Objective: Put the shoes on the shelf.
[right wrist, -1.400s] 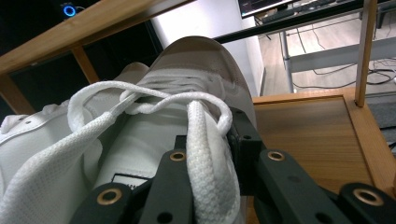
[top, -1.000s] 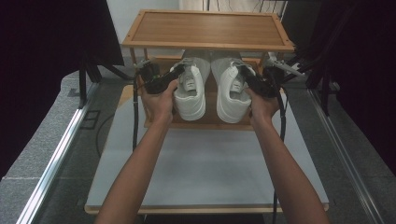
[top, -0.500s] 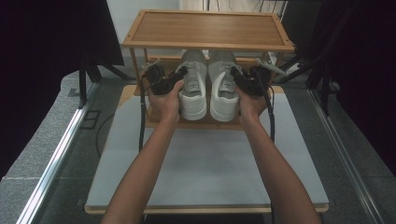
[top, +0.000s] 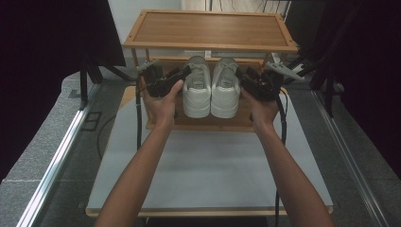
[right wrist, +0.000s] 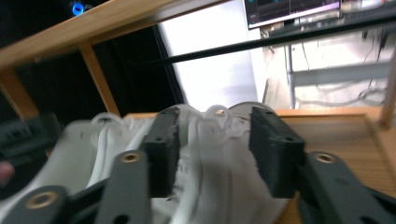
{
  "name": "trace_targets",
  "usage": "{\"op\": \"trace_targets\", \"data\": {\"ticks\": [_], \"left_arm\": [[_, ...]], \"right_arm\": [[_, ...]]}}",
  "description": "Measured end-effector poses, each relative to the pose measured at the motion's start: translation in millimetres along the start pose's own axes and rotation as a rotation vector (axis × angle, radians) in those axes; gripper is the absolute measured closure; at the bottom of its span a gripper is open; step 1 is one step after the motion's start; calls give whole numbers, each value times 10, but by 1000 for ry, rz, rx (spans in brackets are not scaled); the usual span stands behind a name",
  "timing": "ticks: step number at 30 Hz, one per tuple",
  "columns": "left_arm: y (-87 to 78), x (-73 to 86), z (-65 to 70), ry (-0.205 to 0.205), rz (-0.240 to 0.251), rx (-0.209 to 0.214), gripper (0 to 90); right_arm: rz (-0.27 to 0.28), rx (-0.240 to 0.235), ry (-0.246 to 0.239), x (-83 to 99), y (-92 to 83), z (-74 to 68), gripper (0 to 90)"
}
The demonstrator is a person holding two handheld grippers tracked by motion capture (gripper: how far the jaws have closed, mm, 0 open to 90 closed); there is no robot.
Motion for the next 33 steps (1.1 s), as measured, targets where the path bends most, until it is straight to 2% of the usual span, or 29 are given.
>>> {"op": "trace_targets", "data": {"ticks": [2, 3, 4, 6, 7, 8, 11, 14, 16, 19, 20, 23, 24, 26, 28, 30, 31, 33], "left_arm": [[-119, 17, 4, 21, -2, 6, 602], [-179, 30, 2, 26, -7, 9, 654], [-239, 51, 8, 32, -20, 25, 703], [-355, 90, 2, 81, -28, 25, 787], [-416, 110, 3, 103, -25, 23, 840], [-476, 136, 15, 118, -24, 32, 840], [-654, 259, 96, 177, -24, 72, 885], [-732, 422, 168, 216, -58, 102, 894], [-737, 539, 209, 221, -89, 122, 893], [-714, 643, 238, 225, -112, 130, 895], [-698, 671, 240, 229, -118, 127, 895], [-626, 722, 224, 237, -128, 112, 894], [-596, 734, 210, 236, -133, 109, 894], [-566, 730, 205, 213, -126, 127, 897], [-563, 729, 201, 223, -125, 125, 898], [-562, 725, 192, 227, -119, 125, 898], [-560, 723, 189, 222, -121, 130, 897], [-555, 720, 194, 217, -120, 133, 897]], "right_arm": [[-22, -3, -69, 25, -98, -38, 667], [-31, -8, -87, 39, -151, -64, 708], [-39, -23, -96, 55, -209, -102, 747], [-47, -60, -112, 92, -328, -197, 811], [-53, -101, -124, 154, -434, -296, 852], [-53, -101, -124, 154, -434, -296, 852], [-84, -156, -151, 314, -571, -448, 891], [-127, -199, -174, 476, -620, -580, 896], [-155, -218, -197, 560, -611, -653, 897], [-191, -239, -230, 658, -572, -763, 897], [-200, -240, -240, 680, -560, -789, 897], [-233, -221, -324, 745, -489, -852, 896], [-238, -216, -333, 755, -472, -854, 896], [-247, -208, -325, 773, -428, -833, 896], [-253, -191, -310, 783, -387, -775, 899], [-242, -214, -264, 773, -366, -744, 899], [-242, -220, -255, 766, -363, -742, 899], [-246, -210, -278, 770, -365, -745, 899]]}}
Point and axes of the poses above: each handheld gripper's, and its own axes: y roughly forward along the jaws, x roughly out of its underside, z roughly to its right, the point moved 10 cm from there along y, roughly forward along the jaws, and after that the axes turned 11 degrees about -x, right-handed, at the moved point
